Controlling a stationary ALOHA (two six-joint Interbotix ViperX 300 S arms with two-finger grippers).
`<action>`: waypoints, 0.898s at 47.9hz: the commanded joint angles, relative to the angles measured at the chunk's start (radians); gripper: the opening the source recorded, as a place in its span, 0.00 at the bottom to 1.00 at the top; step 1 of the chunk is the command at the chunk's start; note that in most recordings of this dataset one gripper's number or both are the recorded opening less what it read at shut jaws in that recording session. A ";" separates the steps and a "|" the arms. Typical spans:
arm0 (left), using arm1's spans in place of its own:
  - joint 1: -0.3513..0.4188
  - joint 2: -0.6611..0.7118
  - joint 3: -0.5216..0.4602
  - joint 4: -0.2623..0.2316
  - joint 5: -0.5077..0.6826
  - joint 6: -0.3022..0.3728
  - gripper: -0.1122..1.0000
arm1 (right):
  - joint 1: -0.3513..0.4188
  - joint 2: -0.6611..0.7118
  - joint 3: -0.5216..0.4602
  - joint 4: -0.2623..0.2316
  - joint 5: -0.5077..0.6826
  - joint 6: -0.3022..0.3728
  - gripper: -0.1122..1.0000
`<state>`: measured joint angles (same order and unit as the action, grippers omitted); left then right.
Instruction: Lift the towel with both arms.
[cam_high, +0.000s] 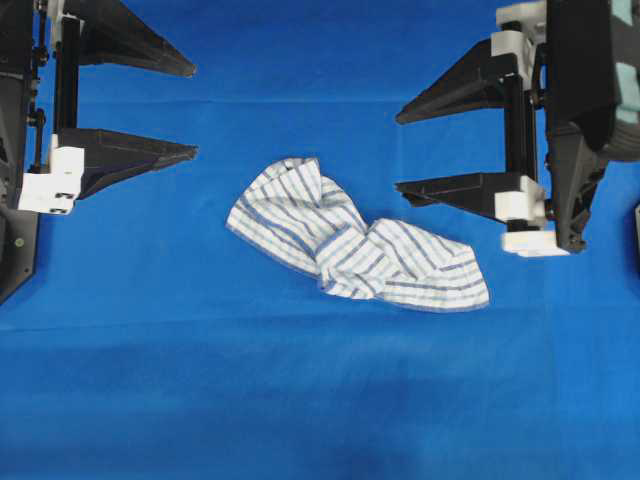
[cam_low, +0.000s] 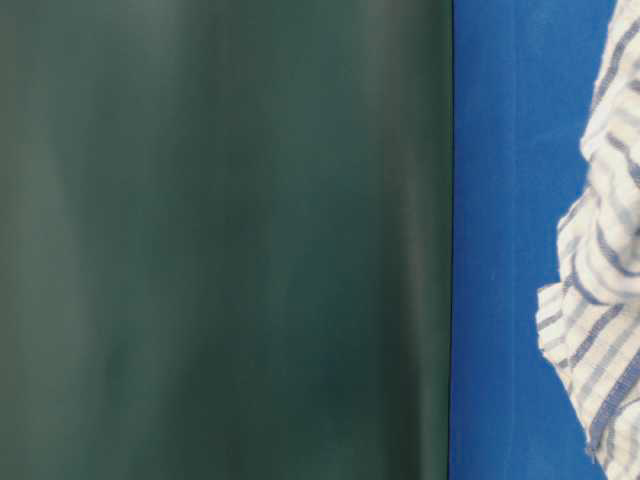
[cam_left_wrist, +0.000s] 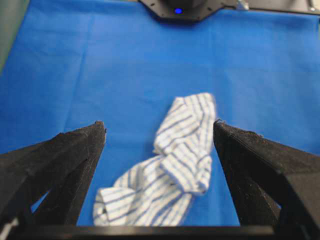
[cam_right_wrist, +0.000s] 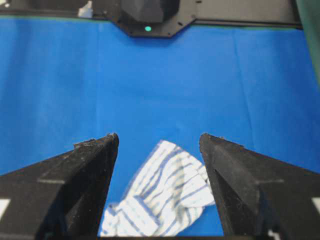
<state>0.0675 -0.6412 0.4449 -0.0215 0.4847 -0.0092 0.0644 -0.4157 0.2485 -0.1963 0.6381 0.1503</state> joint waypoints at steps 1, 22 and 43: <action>-0.002 -0.006 -0.011 -0.002 -0.011 0.000 0.93 | -0.002 -0.011 -0.018 -0.003 -0.008 0.003 0.70; -0.035 0.086 0.127 -0.002 -0.129 0.002 0.93 | 0.021 0.008 0.149 0.005 -0.091 0.107 0.70; -0.052 0.281 0.307 -0.002 -0.360 0.014 0.93 | 0.104 0.163 0.377 0.005 -0.282 0.244 0.70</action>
<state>0.0184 -0.3820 0.7409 -0.0215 0.1810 0.0046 0.1488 -0.2761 0.6182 -0.1933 0.3973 0.3774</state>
